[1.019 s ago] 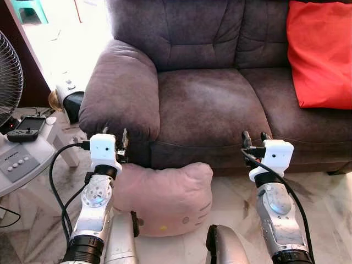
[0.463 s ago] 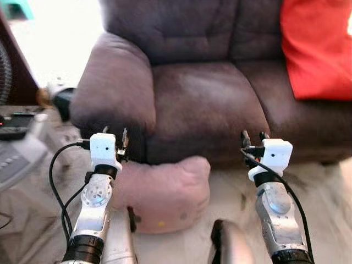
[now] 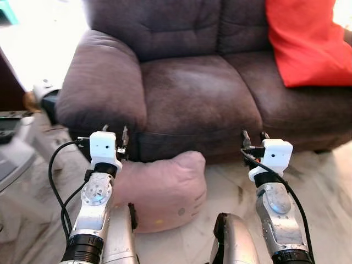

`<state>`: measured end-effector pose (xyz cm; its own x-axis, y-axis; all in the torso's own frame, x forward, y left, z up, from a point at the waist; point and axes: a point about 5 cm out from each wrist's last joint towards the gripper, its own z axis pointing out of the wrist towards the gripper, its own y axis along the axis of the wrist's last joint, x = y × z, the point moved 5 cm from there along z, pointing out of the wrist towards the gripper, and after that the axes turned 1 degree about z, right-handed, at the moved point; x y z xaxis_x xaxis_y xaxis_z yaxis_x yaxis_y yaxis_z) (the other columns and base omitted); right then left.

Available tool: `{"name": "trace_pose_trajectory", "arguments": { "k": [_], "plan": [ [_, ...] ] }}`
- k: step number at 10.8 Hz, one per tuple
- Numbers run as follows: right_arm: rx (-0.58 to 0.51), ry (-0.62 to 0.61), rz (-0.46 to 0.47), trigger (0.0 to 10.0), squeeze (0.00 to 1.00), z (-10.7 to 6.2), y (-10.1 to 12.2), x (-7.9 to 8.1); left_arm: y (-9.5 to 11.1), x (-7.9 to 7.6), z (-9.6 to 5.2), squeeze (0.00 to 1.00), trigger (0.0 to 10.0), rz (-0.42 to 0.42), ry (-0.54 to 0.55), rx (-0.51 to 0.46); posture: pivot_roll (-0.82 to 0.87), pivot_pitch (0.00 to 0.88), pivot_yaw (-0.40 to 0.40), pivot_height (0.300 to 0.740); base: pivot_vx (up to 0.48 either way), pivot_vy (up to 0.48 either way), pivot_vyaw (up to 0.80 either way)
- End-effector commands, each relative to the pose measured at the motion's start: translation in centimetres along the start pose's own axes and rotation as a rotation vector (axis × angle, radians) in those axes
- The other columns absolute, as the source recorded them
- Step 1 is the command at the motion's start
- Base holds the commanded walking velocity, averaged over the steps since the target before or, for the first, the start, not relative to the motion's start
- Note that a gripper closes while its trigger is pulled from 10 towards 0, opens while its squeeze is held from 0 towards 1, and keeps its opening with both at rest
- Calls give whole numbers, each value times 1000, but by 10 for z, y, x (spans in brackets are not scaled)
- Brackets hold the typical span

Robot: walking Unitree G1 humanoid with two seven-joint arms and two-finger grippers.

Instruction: Move the pillow to the sofa from floor

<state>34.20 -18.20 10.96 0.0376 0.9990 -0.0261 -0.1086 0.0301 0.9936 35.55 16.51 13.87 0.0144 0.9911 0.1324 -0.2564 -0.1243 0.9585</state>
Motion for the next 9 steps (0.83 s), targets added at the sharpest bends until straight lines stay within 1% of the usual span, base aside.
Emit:
{"name": "trace_pose_trajectory", "arguments": {
  "k": [1, 5, 9],
  "plan": [
    [-5, 14, -18, 10000, 0, 1, 2, 2, 7, -2, 4, 0, 10000, 5, -16, -18, 74, 72, -53, 500, 0, 0, 463],
    [-1, 8, -16, 10000, 0, 0, 1, 1, 8, -2, 5, 0, 10000, 2, -14, -17, 74, 64, -51, 500, 0, 0, 800],
    [4, 5, -8, 10000, 0, 0, -2, 1, 8, -5, 5, 0, 10000, -4, -29, -15, 73, 51, -49, 500, 0, 0, 0]
  ]
}}
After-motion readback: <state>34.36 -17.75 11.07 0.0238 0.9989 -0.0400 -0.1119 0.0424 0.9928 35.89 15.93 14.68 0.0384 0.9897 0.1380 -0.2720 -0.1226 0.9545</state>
